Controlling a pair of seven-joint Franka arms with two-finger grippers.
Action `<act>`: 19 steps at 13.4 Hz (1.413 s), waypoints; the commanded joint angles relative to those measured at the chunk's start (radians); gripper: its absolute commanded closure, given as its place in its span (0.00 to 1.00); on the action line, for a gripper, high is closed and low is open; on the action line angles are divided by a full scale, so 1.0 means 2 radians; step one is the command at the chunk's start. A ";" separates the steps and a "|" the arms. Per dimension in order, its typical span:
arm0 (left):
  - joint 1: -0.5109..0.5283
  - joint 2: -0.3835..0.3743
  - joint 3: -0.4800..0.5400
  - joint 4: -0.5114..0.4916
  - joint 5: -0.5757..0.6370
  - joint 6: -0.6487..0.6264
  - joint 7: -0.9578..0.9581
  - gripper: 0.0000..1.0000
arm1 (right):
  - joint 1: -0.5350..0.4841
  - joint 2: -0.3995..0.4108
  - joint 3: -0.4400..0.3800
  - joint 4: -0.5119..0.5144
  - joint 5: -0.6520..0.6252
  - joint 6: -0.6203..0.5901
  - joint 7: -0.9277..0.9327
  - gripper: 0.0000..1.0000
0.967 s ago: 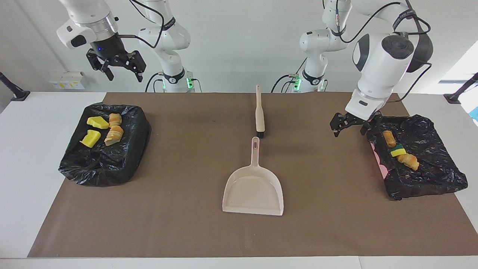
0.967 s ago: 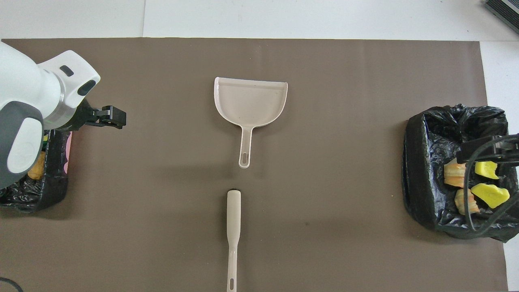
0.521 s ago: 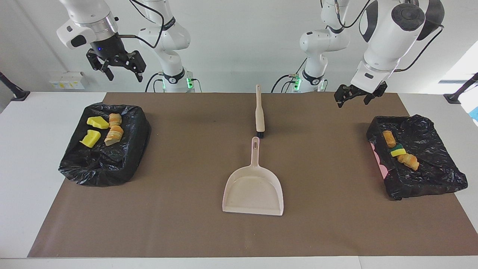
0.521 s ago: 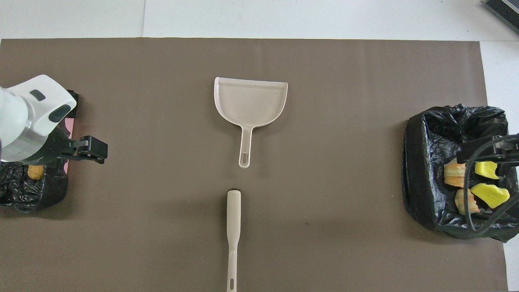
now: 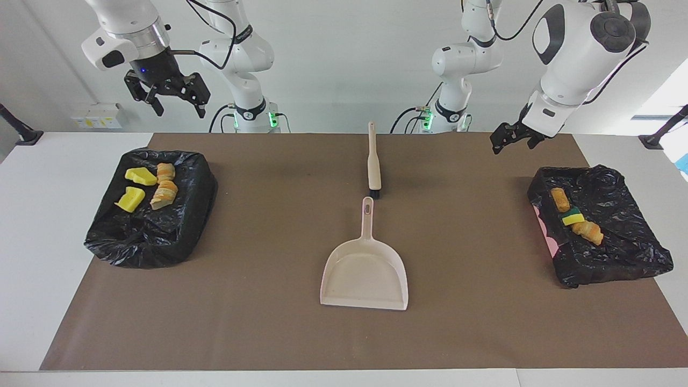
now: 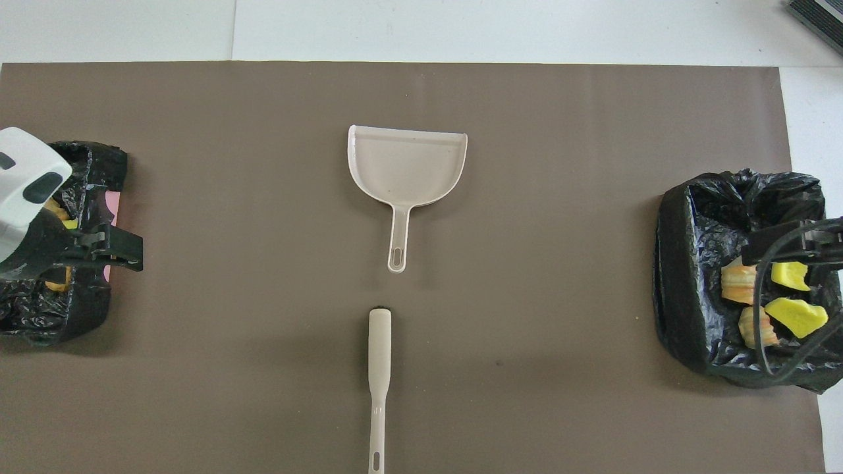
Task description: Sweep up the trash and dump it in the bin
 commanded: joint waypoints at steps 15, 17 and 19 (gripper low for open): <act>-0.109 0.030 0.131 0.113 -0.009 -0.010 0.080 0.00 | -0.003 -0.008 0.000 -0.009 0.010 0.002 0.001 0.00; -0.109 0.027 0.131 0.110 -0.008 -0.019 0.082 0.00 | -0.003 -0.008 0.000 -0.009 0.010 0.002 0.001 0.00; -0.101 0.024 0.132 0.105 -0.008 -0.018 0.089 0.00 | -0.003 -0.008 0.000 -0.009 0.010 0.002 0.001 0.00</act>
